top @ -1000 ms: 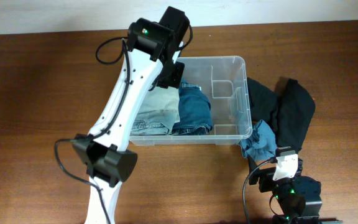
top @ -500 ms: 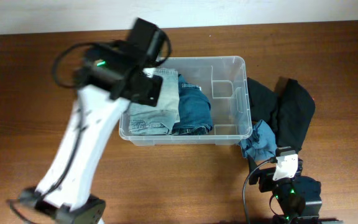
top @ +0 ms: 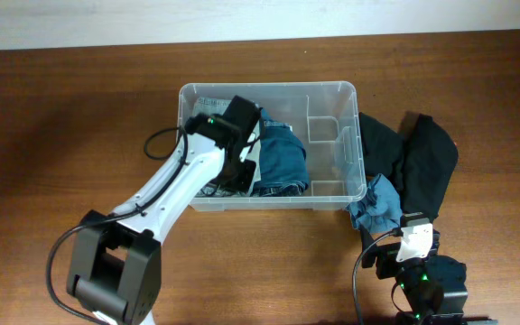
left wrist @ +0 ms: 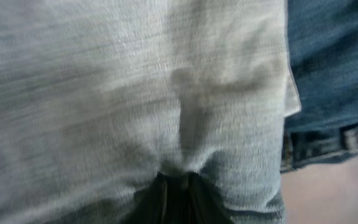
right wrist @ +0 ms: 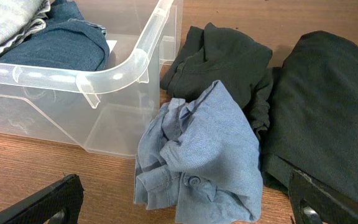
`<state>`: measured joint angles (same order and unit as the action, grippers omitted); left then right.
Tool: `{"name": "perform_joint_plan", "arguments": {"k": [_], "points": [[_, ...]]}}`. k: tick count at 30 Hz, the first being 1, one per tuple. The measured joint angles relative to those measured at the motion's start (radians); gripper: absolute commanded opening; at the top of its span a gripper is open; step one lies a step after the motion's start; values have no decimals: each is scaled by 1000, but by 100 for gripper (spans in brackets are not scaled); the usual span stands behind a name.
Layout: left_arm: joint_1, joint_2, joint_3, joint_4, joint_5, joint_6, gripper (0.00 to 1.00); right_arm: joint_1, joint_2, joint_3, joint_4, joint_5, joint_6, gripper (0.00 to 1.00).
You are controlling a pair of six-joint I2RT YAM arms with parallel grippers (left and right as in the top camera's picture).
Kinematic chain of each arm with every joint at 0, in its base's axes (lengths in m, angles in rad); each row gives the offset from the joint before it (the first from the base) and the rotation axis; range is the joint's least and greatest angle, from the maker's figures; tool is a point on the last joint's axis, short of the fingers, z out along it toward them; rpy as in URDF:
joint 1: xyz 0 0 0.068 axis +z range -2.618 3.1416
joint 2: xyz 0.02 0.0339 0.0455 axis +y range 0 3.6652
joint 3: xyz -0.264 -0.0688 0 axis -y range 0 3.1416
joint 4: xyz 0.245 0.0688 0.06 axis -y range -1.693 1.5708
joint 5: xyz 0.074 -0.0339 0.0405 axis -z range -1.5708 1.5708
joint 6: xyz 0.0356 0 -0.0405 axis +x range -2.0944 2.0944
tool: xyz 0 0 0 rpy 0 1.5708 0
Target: Pack container
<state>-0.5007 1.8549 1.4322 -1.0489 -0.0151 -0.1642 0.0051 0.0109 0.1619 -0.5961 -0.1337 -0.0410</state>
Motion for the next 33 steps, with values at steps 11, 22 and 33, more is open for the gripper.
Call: {"name": "perform_joint_plan", "arguments": {"k": [11,22,33], "points": [[103,-7,153,-145,56,-2,49,0,0,0,-1,0,0,98],[299,-56,878,-626,-133,-40,83,0,1,0,0,0,0,98],[435,-297,896,-636,-178,-65,99,0,1,0,0,0,0,98]]}}
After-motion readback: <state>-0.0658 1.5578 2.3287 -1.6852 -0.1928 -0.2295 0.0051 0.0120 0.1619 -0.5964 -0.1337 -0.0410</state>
